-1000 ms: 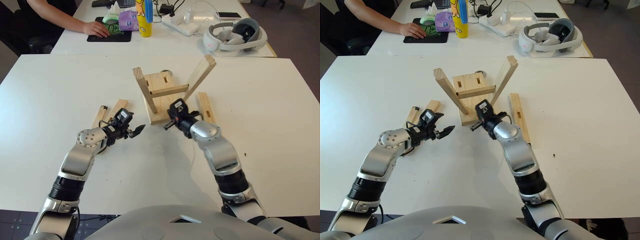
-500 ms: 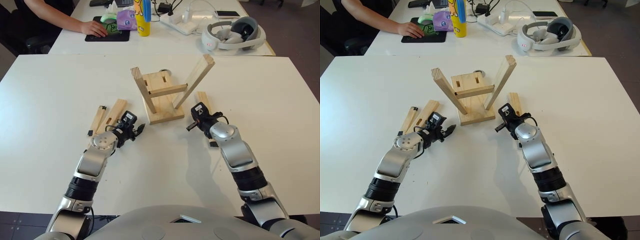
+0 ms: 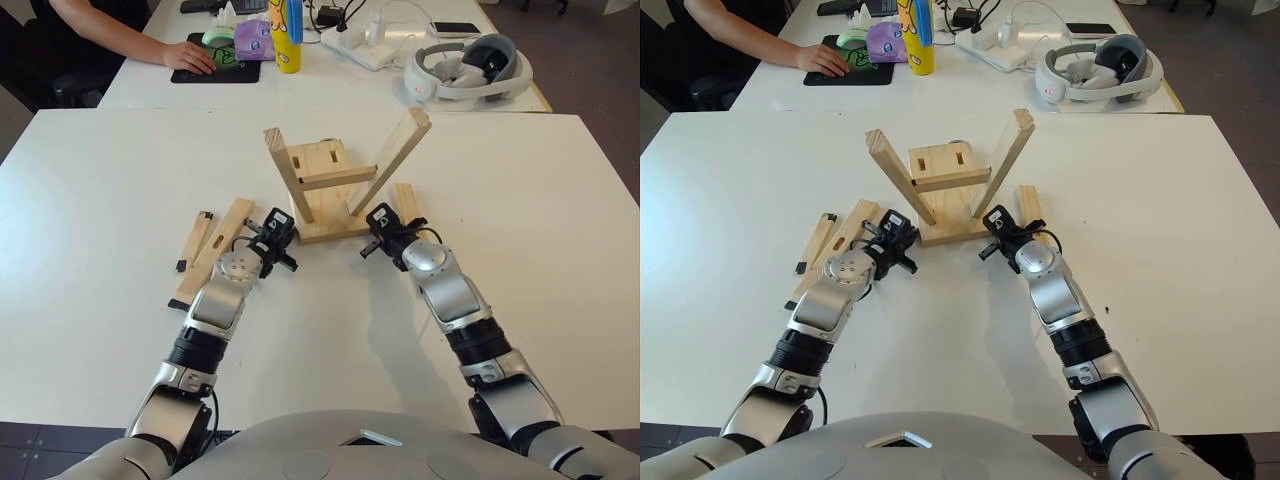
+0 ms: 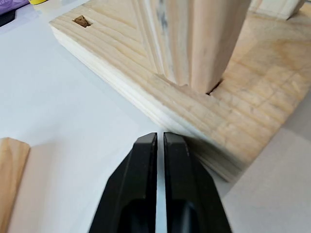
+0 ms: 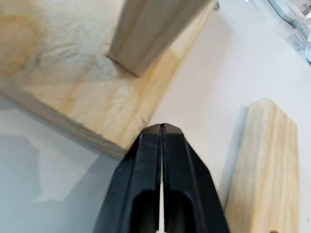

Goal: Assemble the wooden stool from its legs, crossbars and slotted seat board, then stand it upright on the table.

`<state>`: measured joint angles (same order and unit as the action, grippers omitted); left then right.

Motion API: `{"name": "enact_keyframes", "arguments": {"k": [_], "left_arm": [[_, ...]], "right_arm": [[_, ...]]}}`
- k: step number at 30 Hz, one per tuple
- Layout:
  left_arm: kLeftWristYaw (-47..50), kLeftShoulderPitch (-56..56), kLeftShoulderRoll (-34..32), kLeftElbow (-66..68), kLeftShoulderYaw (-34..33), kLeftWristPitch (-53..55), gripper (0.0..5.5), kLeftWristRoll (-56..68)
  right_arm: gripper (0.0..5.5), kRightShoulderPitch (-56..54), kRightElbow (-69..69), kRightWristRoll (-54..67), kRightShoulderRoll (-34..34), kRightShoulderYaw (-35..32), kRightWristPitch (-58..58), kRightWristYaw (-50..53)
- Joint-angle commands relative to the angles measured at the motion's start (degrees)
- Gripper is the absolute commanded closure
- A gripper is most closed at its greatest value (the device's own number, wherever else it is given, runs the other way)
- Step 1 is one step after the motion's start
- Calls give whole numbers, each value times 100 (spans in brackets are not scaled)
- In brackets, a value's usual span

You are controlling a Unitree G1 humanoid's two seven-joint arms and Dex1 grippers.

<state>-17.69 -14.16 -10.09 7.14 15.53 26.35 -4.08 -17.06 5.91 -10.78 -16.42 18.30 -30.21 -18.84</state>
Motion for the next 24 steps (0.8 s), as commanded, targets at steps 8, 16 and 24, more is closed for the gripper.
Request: {"name": "enact_keyframes", "arguments": {"k": [8,16,24], "left_arm": [[-467,426,-134,-524,269,445,549,103],[-689,655,-280,-1218,473,915,549,159],[-683,737,-269,-1511,554,1150,549,216]], "right_arm": [[550,824,-1443,163,-29,441,-490,-640],[550,1140,-1870,172,-10,354,-845,-501],[550,1289,-2381,81,-223,444,-1163,-562]]}}
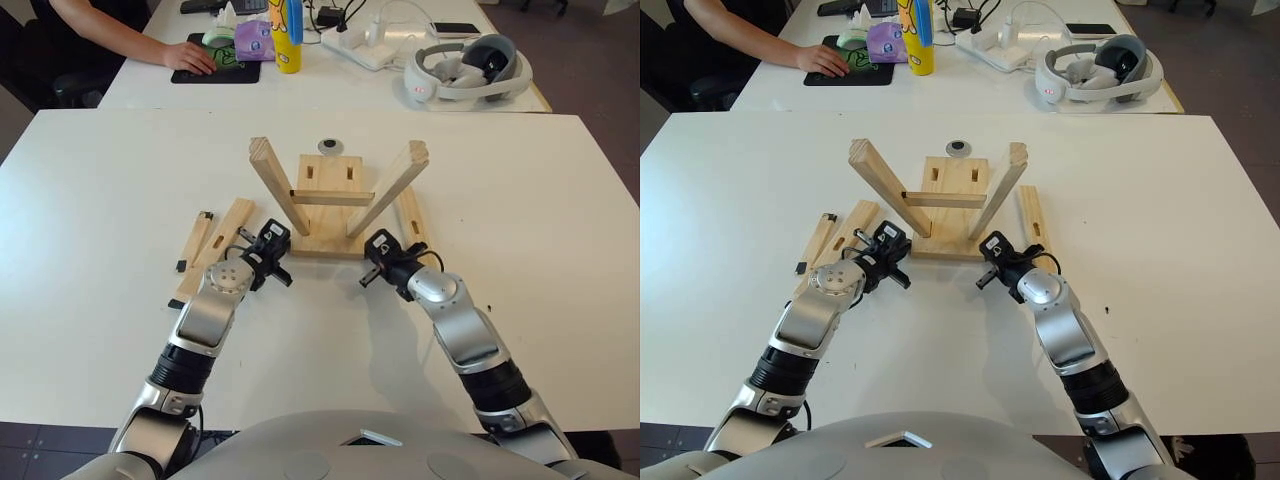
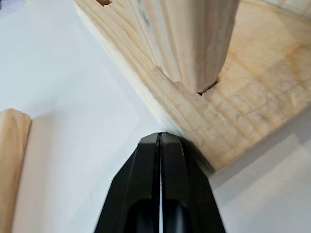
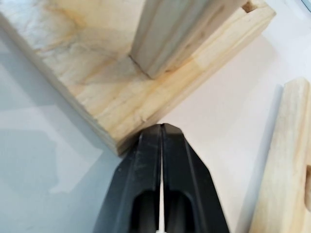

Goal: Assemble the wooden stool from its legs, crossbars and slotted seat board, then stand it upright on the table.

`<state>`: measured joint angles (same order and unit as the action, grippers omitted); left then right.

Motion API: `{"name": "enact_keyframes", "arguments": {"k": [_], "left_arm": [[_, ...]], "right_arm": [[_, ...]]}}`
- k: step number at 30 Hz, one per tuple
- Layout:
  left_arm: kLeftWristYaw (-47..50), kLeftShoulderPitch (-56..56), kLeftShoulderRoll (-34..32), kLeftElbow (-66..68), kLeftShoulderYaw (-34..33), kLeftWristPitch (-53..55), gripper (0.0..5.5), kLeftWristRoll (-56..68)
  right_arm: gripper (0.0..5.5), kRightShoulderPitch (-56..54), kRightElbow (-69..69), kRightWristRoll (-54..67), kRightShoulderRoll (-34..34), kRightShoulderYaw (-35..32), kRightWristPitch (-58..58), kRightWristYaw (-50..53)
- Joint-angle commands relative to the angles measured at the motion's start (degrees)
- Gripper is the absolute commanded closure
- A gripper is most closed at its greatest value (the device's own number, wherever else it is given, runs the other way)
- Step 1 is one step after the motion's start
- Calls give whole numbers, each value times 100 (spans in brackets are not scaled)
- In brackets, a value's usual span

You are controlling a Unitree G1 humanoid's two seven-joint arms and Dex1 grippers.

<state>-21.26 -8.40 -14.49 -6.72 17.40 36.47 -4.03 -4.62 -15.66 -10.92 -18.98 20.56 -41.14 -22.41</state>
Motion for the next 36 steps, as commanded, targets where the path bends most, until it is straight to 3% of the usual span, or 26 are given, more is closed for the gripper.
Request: {"name": "enact_keyframes", "arguments": {"k": [1,9,15,20,23,26,30,36], "left_arm": [[-319,187,164,-169,375,163,549,210],[-96,170,-287,-197,400,23,549,-269],[20,494,-607,-740,168,236,549,-445],[-147,928,-935,-1699,-43,752,549,-358],[-254,990,-1008,-1986,-243,806,549,-197],[-317,962,-737,-1945,-623,373,549,262],[-154,957,-741,-1554,-1014,-217,549,347],[-204,577,-835,-1319,-1353,-488,549,446]], "right_arm": [[550,51,-245,117,27,176,-105,-187],[550,31,-469,97,-47,-19,-156,-22],[550,-7,-1415,-148,-458,-305,-487,-8],[550,176,-2536,357,-832,-224,-1640,-731],[550,399,-2564,899,-421,-430,-2107,-806],[550,543,-2144,1256,233,-589,-1660,-533],[550,476,-1599,1319,845,-319,-518,-173],[550,681,-222,1023,1163,-224,746,435]]}}
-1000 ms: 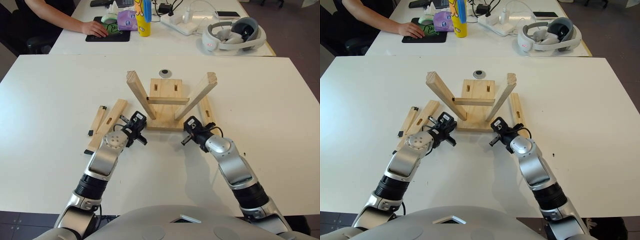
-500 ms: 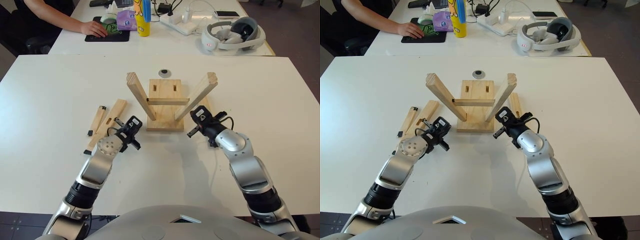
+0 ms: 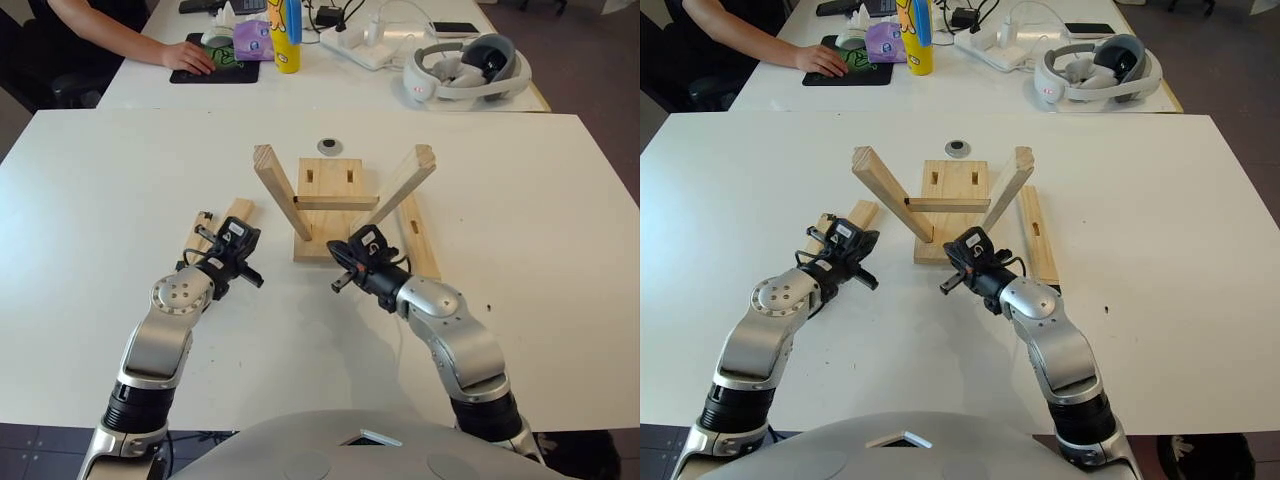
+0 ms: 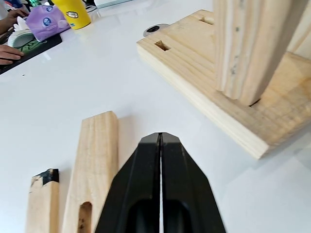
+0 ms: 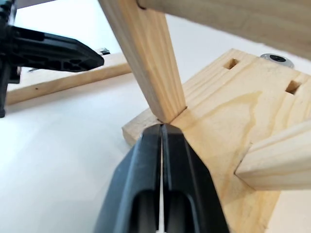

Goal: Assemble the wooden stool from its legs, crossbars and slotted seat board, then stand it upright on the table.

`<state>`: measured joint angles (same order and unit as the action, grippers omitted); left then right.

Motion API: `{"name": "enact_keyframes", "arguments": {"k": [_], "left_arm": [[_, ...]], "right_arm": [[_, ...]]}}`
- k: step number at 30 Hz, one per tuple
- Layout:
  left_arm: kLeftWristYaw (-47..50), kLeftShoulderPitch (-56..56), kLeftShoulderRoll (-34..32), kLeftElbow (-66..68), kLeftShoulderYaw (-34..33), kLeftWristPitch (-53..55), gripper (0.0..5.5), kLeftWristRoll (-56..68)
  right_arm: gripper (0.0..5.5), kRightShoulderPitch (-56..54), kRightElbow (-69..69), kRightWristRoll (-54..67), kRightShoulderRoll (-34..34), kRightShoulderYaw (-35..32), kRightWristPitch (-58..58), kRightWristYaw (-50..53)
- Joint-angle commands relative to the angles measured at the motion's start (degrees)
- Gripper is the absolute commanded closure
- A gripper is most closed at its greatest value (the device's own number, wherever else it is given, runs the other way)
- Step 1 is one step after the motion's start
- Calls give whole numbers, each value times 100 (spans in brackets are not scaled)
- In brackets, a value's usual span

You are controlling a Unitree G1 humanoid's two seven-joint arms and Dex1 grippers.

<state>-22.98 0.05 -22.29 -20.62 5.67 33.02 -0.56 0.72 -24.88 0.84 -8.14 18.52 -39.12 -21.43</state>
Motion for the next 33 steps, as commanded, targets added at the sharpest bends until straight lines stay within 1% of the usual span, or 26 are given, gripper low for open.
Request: {"name": "enact_keyframes", "arguments": {"k": [1,3,5,8,11,15,18,21,25,28,33], "left_arm": [[-52,-384,-17,65,-276,-218,549,193],[-79,-665,68,68,-482,-423,549,408],[-57,-980,159,66,-749,-557,549,680],[14,-1570,200,40,-1283,-455,549,1197],[107,-2517,67,228,-1979,-110,549,1888],[-154,-3466,22,324,-2347,788,549,3155],[-273,-3856,10,206,-2474,1838,549,4363],[-529,-3731,-188,-21,-2279,2440,549,5044],[-704,-3438,-385,-75,-1973,2383,549,4970],[-797,-3529,-396,-138,-1878,2020,549,4872],[-493,-4399,-301,251,-2491,1646,549,5333]], "right_arm": [[550,186,964,-195,130,-77,741,480],[550,217,1530,-305,189,-165,1084,764],[550,210,2052,-480,151,-78,1330,896],[550,199,2344,-588,171,82,1506,927],[550,212,2528,-668,165,275,1474,866],[550,244,2657,-707,155,373,1431,853],[550,215,2746,-738,166,386,1445,836],[550,168,2828,-759,163,401,1468,815],[550,118,2955,-788,161,452,1515,798],[550,93,3050,-818,155,502,1549,778],[550,95,3123,-839,154,534,1585,762]]}}
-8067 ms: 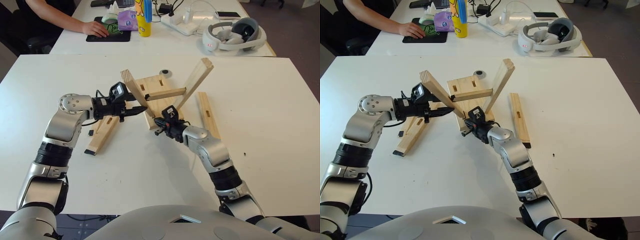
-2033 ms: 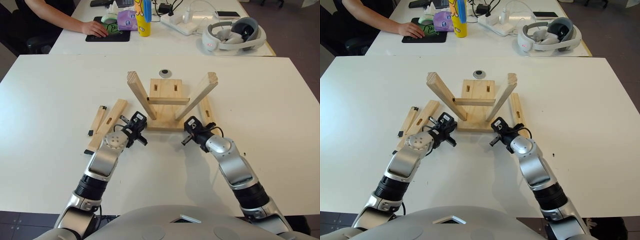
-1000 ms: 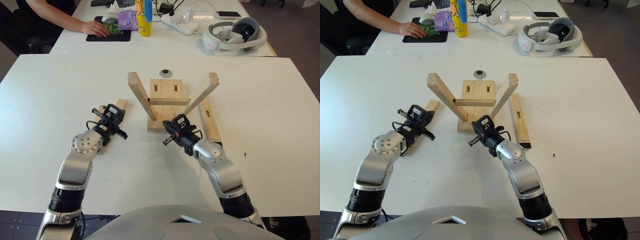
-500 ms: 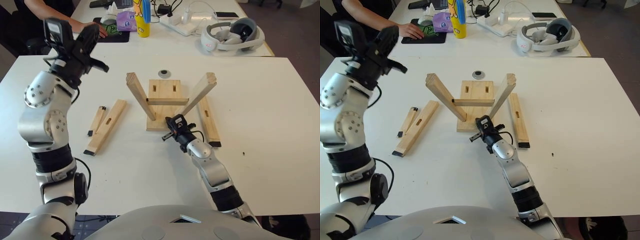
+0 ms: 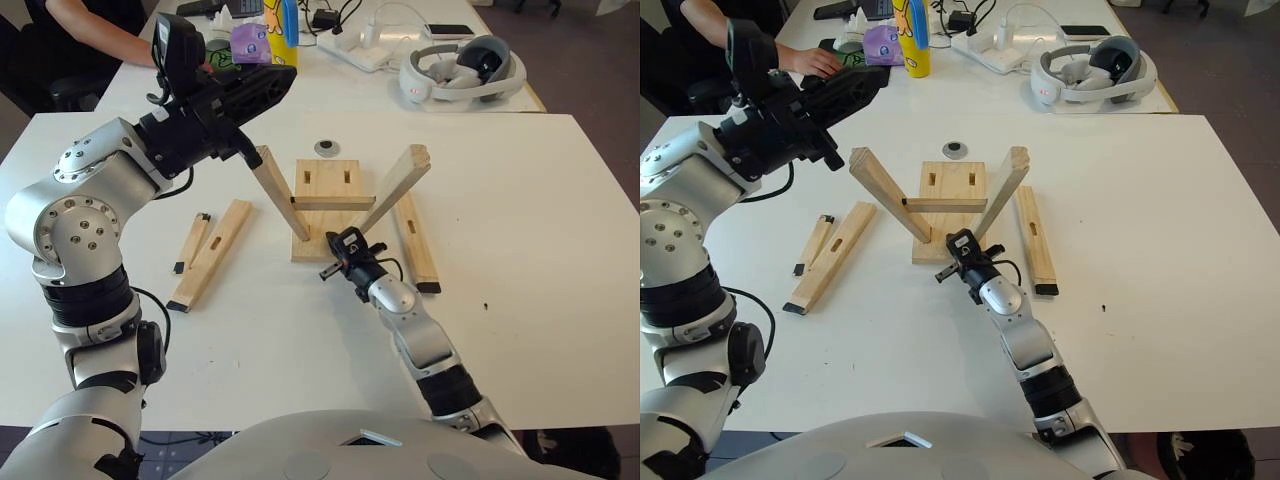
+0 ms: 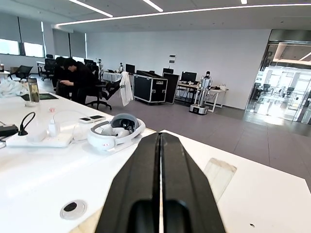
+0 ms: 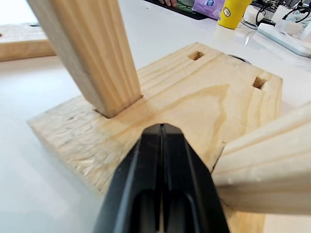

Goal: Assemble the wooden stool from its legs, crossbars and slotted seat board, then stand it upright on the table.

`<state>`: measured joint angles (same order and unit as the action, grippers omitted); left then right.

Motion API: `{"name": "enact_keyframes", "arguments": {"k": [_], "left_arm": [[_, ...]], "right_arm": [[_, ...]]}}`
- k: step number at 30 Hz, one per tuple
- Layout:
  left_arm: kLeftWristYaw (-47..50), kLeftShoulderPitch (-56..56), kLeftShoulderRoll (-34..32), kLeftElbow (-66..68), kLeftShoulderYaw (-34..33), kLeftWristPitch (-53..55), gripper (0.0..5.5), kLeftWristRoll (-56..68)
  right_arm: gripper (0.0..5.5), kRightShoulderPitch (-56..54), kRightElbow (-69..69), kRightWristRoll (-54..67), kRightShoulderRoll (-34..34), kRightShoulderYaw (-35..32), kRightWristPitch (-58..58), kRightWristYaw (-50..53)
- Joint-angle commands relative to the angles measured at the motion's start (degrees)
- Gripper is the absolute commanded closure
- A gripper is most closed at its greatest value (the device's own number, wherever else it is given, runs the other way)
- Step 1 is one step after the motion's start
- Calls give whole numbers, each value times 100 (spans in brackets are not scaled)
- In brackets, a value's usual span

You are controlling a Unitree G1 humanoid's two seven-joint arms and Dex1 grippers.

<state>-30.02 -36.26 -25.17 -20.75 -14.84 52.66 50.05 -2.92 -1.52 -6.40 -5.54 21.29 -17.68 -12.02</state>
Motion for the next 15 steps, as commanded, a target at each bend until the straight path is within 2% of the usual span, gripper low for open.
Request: {"name": "enact_keyframes", "arguments": {"k": [1,3,5,9,11,15], "left_arm": [[313,-903,-10,356,-488,-349,549,301],[498,-935,21,518,-449,-207,549,364],[501,-644,-39,598,-102,57,549,246],[138,495,-635,227,1744,405,549,-689],[114,710,-741,45,2268,255,549,-1104],[403,430,-355,81,2038,-9,549,-1215]], "right_arm": [[550,453,787,-124,-116,273,-565,-194],[550,440,783,-132,-131,289,-573,-216],[550,421,781,-136,-140,298,-588,-232],[550,378,789,-142,-148,357,-626,-282],[550,343,822,-141,-142,372,-636,-301],[550,294,840,-156,-131,342,-661,-314]]}}
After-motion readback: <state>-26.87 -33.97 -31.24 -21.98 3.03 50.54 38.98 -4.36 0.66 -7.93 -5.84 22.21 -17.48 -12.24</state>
